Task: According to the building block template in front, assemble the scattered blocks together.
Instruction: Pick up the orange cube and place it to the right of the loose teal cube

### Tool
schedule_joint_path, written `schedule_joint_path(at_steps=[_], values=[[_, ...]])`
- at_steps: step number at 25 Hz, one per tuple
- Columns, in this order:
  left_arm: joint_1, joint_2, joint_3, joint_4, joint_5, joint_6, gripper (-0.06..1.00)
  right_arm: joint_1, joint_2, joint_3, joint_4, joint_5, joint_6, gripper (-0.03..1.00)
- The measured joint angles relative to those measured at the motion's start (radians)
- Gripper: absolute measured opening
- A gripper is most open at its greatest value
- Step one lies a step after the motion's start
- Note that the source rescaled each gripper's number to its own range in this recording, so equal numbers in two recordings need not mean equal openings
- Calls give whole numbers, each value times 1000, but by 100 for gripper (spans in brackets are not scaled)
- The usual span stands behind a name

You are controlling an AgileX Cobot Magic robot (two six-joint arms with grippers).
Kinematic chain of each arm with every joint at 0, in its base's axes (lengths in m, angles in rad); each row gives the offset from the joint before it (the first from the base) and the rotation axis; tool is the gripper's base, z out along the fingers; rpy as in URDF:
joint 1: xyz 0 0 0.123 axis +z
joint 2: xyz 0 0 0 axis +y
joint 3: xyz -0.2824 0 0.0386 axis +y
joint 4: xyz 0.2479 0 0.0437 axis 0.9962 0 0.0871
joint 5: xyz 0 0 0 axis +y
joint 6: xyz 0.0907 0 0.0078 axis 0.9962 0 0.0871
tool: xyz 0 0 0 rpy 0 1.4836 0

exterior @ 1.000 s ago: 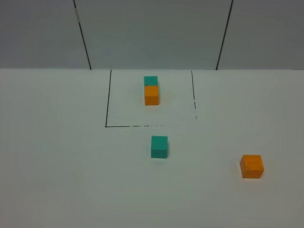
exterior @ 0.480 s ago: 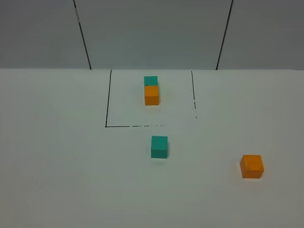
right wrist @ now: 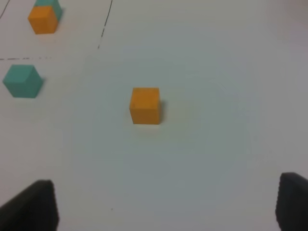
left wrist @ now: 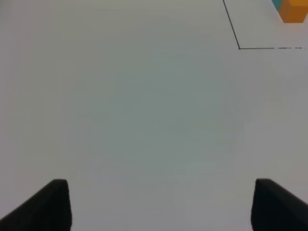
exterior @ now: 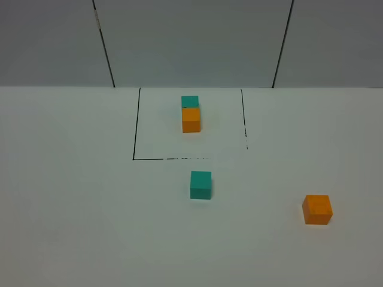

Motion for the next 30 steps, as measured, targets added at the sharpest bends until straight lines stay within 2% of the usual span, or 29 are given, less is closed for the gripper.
schedule_joint_path(at_steps=[3,6,7,13,19,22,26,30], values=[[0,0,0,0,0,0,70,0,13,-13,-1,-13,0,83],[0,0,0,0,0,0,70,0,130,-71,3,-55,-1,98],[0,0,0,0,0,0,70,0,182,-100,3,-65,-1,100],[0,0,0,0,0,0,70,0,685,-296,11,-88,-56,100],[0,0,0,0,0,0,70,0,1219,-472,135,-112,-158,100],[0,0,0,0,0,-2,70,21,1460,-550,143,-132,-168,100],[0,0,0,0,0,-2,70,95,1687,-607,122,-186,-160,100],[0,0,0,0,0,-2,70,138,1801,-618,83,-247,-121,100]])
